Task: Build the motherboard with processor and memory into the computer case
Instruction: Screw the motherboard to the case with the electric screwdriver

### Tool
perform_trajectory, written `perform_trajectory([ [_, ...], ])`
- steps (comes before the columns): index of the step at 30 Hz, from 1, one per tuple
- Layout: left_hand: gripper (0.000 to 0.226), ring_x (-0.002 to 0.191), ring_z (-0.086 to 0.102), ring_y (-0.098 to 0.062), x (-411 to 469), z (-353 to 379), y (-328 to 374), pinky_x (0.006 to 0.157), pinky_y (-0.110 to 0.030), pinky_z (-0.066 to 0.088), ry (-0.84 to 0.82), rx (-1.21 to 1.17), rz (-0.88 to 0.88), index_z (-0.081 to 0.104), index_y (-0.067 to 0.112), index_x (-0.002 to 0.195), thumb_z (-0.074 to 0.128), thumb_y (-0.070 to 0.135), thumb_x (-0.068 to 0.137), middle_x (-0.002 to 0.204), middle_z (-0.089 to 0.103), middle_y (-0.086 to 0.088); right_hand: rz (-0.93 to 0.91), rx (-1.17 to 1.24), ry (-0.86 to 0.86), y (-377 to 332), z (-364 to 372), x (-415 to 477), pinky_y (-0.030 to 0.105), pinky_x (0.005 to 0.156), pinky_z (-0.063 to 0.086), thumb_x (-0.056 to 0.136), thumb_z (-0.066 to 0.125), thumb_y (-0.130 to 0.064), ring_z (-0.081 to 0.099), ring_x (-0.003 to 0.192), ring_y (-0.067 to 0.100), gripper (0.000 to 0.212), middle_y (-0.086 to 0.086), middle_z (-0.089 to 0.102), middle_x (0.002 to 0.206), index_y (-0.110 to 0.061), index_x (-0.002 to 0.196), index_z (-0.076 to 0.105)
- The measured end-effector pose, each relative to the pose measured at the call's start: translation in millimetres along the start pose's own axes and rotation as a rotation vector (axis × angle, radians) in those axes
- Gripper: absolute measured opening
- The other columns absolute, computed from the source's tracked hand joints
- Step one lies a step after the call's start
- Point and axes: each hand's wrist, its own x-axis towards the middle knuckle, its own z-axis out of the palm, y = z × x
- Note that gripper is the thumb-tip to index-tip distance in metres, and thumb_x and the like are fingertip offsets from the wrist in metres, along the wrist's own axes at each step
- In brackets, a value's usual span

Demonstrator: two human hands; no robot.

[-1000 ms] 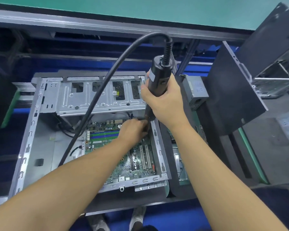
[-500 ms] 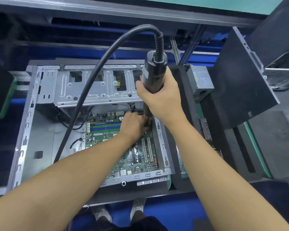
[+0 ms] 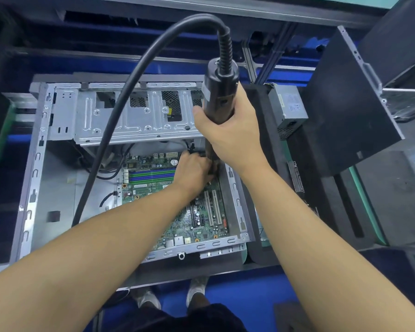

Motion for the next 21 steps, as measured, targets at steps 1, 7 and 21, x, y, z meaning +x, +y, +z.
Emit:
perform_trajectory([
  [1, 0.022, 0.096, 0.062, -0.022, -0.1, -0.7, 0.0, 0.078, -0.035, 0.032, 0.0, 0.001, 0.001, 0.071, 0.02, 0.094, 0.065, 0.039, 0.084, 0.096, 0.071, 0.001, 0.003, -0.008, -0.001, -0.3, 0.8, 0.0, 0.022, 0.068, 0.047, 0.084, 0.073, -0.017, 0.05, 0.068, 0.005, 0.027, -0.019, 0.055, 0.07, -0.032, 0.087, 0.05],
  [7, 0.021, 0.097, 0.061, -0.023, -1.1, 2.2, -2.1, 0.079, -0.035, 0.034, 0.002, -0.053, 0.012, 0.069, 0.021, 0.097, 0.063, 0.038, 0.087, 0.096, 0.071, 0.0, -0.018, -0.041, -0.009, -0.8, 2.2, -4.6, 0.022, 0.075, 0.051, 0.083, 0.071, -0.019, 0.056, 0.073, 0.005, 0.029, -0.019, 0.06, 0.076, -0.039, 0.093, 0.052],
  [21, 0.019, 0.099, 0.055, -0.024, -22.3, -4.5, -61.4, 0.086, -0.038, 0.048, 0.012, -0.3, 0.232, 0.066, 0.013, 0.097, 0.061, 0.007, 0.08, 0.105, 0.062, 0.0, 0.037, -0.111, -0.088, -7.1, 18.7, -0.3, 0.014, 0.073, 0.044, 0.086, 0.073, -0.018, 0.053, 0.075, 0.005, 0.027, -0.02, 0.06, 0.08, -0.019, 0.105, 0.055],
])
